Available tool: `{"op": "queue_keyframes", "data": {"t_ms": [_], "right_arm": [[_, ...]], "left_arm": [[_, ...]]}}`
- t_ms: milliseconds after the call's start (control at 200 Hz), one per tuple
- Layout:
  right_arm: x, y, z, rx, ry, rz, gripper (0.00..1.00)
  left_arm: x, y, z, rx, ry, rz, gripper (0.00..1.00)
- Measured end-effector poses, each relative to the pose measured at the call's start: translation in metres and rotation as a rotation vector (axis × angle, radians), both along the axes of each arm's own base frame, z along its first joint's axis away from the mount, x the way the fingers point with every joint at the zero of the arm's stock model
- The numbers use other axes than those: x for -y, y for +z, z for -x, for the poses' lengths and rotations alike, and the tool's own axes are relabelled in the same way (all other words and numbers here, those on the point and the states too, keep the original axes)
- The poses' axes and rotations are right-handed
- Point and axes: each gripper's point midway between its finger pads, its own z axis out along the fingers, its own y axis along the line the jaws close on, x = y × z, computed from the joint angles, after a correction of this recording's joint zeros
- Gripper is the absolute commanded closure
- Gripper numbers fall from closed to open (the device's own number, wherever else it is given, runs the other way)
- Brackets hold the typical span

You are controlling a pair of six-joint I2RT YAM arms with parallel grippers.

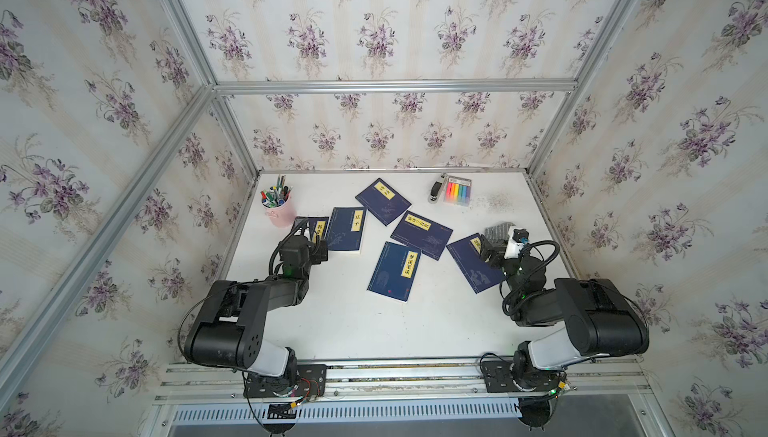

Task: Wipe the cover of the book
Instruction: Reset both arms

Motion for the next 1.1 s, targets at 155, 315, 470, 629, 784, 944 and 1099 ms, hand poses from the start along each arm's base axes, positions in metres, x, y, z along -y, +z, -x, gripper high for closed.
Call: {"op": "queue_keyframes", "data": {"t_ms": [155,315,470,629,784,944,1099], "right_arm": [[0.001,0.008,-0.007,0.019,-0.005,0.000,0.00],[0.003,0.007,-0.017,0.000,-0.016,0.002,0.00],[0.003,0.002,-0.018,-0.025,-0.018,0.003,0.00],[0.003,0.001,-0.018,-0.030,-0.018,0.003,0.00],[0.003,0.001,-0.018,-0.029,-0.018,0.003,0.00],[0.003,0.001,-0.018,-0.030,-0.018,0.003,0.00],[0.003,0.001,-0.018,-0.030,-0.018,0.003,0.00]], "left_arm": [[0.000,0.004,-0.003,0.013,-0.003,0.006,0.00],[0.001,0.003,-0.003,0.008,-0.011,0.010,0.00],[0.001,0.004,-0.003,0.009,-0.013,0.011,0.00],[0.001,0.005,-0.004,0.013,-0.011,0.014,0.00],[0.000,0.005,-0.005,0.014,-0.010,0.015,0.00],[0.000,0.005,-0.005,0.014,-0.010,0.015,0.00],[0.000,0.005,-0.005,0.013,-0.011,0.015,0.00]]}}
